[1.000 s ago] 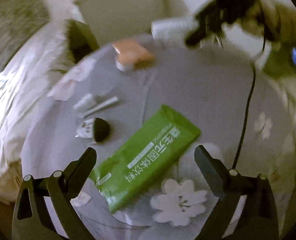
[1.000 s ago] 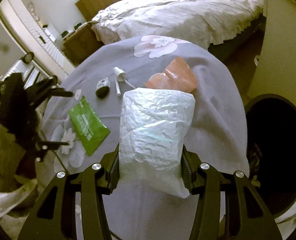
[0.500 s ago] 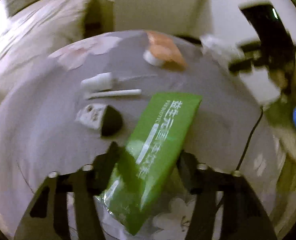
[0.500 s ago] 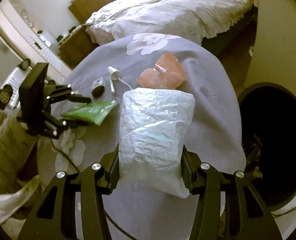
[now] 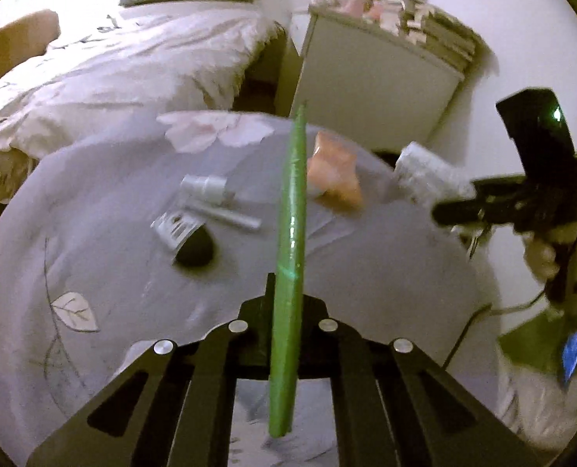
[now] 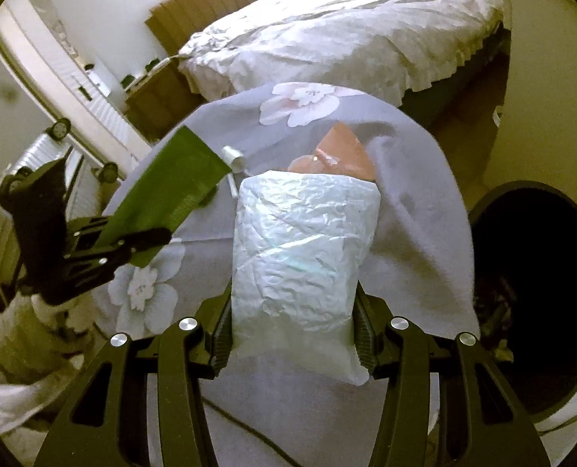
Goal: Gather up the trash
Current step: 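Carry the green packet and white bag over the black bin and open both tools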
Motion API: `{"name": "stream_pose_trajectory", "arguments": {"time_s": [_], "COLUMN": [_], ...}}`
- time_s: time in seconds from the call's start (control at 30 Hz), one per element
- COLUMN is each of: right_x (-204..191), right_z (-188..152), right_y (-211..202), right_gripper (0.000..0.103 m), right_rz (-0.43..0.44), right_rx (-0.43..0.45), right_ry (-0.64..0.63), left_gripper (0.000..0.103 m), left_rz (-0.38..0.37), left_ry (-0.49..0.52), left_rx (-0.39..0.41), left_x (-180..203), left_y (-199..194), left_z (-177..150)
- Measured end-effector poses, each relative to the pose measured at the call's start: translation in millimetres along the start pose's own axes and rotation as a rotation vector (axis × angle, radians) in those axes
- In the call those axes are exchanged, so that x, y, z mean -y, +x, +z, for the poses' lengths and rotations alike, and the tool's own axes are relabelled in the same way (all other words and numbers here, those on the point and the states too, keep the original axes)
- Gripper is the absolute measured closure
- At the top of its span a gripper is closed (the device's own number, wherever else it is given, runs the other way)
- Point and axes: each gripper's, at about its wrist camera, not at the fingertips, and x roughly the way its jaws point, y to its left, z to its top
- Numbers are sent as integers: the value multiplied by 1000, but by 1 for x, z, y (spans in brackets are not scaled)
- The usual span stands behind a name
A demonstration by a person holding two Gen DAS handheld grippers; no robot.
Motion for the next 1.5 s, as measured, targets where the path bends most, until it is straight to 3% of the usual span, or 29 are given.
{"name": "stream_pose_trajectory", "arguments": {"time_s": [0.2, 0.53, 0.7, 0.97, 1.37, 1.47, 1.5], "right_x": [25, 118, 164, 219, 246, 248, 250], "right_z": [4, -4, -13, -24, -36, -40, -41], "right_y": [-34, -84, -82, -67, -53, -53, -53], "right_gripper": [52, 52, 52, 52, 51, 45, 43], "right_rz": [-23, -132, -178, -200, -215, -225, -219], "right_rx": [94, 245, 255, 243, 224, 220, 218], "right_ry": [59, 298, 403, 525, 607, 630, 641], "left_gripper": [96, 96, 96, 96, 96, 90, 83], "left_rz": [-59, -169, -207, -239, -262, -244, -234], "left_ry": [8, 16, 33, 26, 22, 32, 35], "left_rx": [45, 85, 61, 1, -73, -93, -102], "left_x": [46, 123, 158, 178, 189, 193, 194], "left_y": [13, 61, 96, 145, 181, 185, 187], "left_z": [23, 83, 104, 119, 125, 125, 125]}}
